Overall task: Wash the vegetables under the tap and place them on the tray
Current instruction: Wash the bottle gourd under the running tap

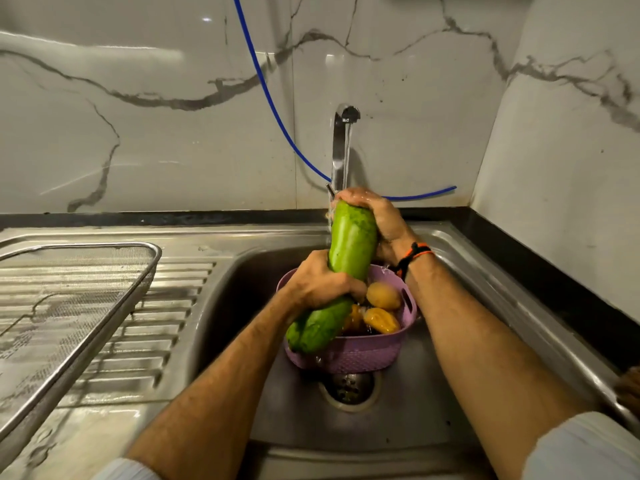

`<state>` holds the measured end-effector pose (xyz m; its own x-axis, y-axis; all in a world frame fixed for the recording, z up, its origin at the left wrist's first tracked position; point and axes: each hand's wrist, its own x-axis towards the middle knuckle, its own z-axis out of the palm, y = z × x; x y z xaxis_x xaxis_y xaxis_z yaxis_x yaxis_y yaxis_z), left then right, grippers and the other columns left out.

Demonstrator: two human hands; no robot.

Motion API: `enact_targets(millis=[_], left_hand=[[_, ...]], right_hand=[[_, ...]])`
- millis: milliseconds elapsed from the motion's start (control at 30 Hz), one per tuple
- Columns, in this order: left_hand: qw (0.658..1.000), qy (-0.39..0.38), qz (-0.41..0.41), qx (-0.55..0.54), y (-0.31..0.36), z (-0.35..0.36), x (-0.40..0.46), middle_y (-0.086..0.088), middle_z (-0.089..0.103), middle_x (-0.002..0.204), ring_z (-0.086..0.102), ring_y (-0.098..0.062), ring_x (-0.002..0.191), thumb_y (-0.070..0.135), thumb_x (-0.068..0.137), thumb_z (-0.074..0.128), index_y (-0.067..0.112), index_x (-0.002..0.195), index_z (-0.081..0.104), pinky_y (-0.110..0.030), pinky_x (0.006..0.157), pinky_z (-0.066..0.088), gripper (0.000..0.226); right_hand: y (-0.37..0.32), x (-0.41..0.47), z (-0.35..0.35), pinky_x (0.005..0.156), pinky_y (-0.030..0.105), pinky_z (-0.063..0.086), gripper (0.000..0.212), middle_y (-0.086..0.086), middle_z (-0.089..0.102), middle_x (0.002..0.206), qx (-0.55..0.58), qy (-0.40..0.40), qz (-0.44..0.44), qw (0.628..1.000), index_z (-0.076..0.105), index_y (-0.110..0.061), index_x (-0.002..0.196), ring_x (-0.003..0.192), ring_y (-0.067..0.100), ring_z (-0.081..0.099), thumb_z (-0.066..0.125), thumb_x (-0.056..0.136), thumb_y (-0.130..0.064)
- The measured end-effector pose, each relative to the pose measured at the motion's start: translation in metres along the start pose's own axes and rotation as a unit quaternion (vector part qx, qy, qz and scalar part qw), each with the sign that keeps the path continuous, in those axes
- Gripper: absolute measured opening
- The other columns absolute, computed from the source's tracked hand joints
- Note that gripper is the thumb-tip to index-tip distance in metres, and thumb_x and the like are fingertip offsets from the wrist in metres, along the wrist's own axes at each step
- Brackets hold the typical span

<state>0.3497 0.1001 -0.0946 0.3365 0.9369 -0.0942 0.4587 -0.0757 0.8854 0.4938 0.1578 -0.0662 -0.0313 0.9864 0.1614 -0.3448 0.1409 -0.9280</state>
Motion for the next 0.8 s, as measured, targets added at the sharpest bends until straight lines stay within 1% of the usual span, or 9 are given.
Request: enact_targets(millis=[67, 167, 267, 333, 433, 500, 633, 700, 800], left_hand=[[1.0, 0.005, -0.005, -0.001, 0.001, 0.002, 0.001, -0.01, 0.074, 0.088, 0.072, -0.026, 0.08, 0.031, 0.042, 0.081, 0.01, 0.096, 0.068, -0.044, 0.071, 0.063, 0.06], [0.999, 0.029, -0.017, 0.004, -0.001, 0.004, 0.005, -0.008, 0.074, 0.087, 0.073, -0.025, 0.079, 0.038, 0.036, 0.08, 0.013, 0.094, 0.068, -0.045, 0.072, 0.063, 0.064], [0.998, 0.054, -0.017, 0.016, -0.003, 0.004, 0.007, -0.005, 0.074, 0.086, 0.072, -0.024, 0.078, 0.039, 0.04, 0.08, 0.015, 0.094, 0.067, -0.045, 0.073, 0.062, 0.06], [0.997, 0.066, -0.011, 0.041, -0.004, 0.002, 0.007, -0.003, 0.073, 0.088, 0.071, -0.021, 0.079, 0.037, 0.051, 0.081, 0.017, 0.095, 0.064, -0.041, 0.075, 0.062, 0.051], [0.997, 0.055, -0.006, 0.053, -0.006, 0.001, 0.006, -0.003, 0.073, 0.087, 0.071, -0.021, 0.079, 0.038, 0.052, 0.081, 0.016, 0.096, 0.063, -0.039, 0.073, 0.062, 0.052], [0.997, 0.047, -0.002, 0.06, -0.008, 0.001, 0.004, -0.003, 0.073, 0.088, 0.071, -0.021, 0.079, 0.043, 0.044, 0.078, 0.017, 0.097, 0.064, -0.041, 0.073, 0.062, 0.061], [0.997, 0.039, -0.002, 0.06, -0.009, -0.001, 0.005, -0.004, 0.073, 0.088, 0.071, -0.021, 0.079, 0.044, 0.038, 0.078, 0.019, 0.097, 0.066, -0.041, 0.071, 0.062, 0.066], [0.998, 0.04, -0.012, 0.052, -0.01, -0.003, 0.007, -0.004, 0.073, 0.09, 0.071, -0.022, 0.08, 0.045, 0.036, 0.078, 0.018, 0.098, 0.066, -0.041, 0.071, 0.063, 0.068], [0.997, 0.05, -0.021, 0.05, -0.011, -0.003, 0.008, -0.004, 0.072, 0.091, 0.071, -0.022, 0.081, 0.044, 0.04, 0.079, 0.02, 0.098, 0.064, -0.041, 0.074, 0.062, 0.064]], right_hand=[[0.008, -0.001, -0.001, 0.078, 0.047, 0.057, 0.023, 0.018, 0.069, 0.099, -0.02, 0.049, -0.063, 0.997, 0.072, -0.009, 0.094, 0.088, 0.037, 0.066, 0.074, 0.072, -0.015], [0.014, -0.002, 0.006, 0.09, 0.054, 0.055, 0.011, 0.009, 0.074, 0.101, -0.129, 0.104, -0.166, 0.972, 0.077, -0.017, 0.089, 0.099, 0.037, 0.067, 0.078, 0.078, -0.016], [0.015, -0.004, 0.015, 0.087, 0.029, 0.054, 0.012, -0.008, 0.071, 0.098, -0.288, 0.114, -0.212, 0.927, 0.076, -0.019, 0.093, 0.094, 0.009, 0.064, 0.077, 0.081, -0.018], [0.014, -0.007, 0.022, 0.082, 0.016, 0.048, 0.014, -0.008, 0.066, 0.099, -0.409, 0.11, -0.248, 0.871, 0.075, -0.023, 0.089, 0.092, 0.005, 0.06, 0.08, 0.076, -0.019], [0.004, -0.007, 0.028, 0.08, 0.024, 0.051, 0.014, -0.007, 0.068, 0.099, -0.507, 0.084, -0.192, 0.836, 0.073, -0.028, 0.078, 0.093, 0.011, 0.061, 0.081, 0.07, -0.021], [-0.008, -0.004, 0.025, 0.078, 0.028, 0.053, 0.012, -0.009, 0.071, 0.093, -0.515, 0.059, -0.128, 0.846, 0.073, -0.025, 0.076, 0.091, 0.011, 0.063, 0.081, 0.069, -0.021], [-0.013, -0.003, 0.012, 0.078, 0.032, 0.058, 0.021, -0.001, 0.073, 0.101, -0.342, -0.01, -0.037, 0.939, 0.076, -0.018, 0.087, 0.094, 0.015, 0.068, 0.087, 0.069, -0.016], [-0.003, -0.002, 0.012, 0.08, 0.042, 0.061, 0.028, 0.006, 0.073, 0.103, -0.25, 0.017, -0.033, 0.967, 0.074, -0.015, 0.09, 0.092, 0.026, 0.07, 0.088, 0.066, -0.014], [0.005, -0.001, 0.021, 0.078, 0.039, 0.061, 0.034, 0.001, 0.072, 0.096, -0.278, 0.107, -0.058, 0.953, 0.073, -0.015, 0.092, 0.087, 0.021, 0.069, 0.09, 0.063, -0.023]])
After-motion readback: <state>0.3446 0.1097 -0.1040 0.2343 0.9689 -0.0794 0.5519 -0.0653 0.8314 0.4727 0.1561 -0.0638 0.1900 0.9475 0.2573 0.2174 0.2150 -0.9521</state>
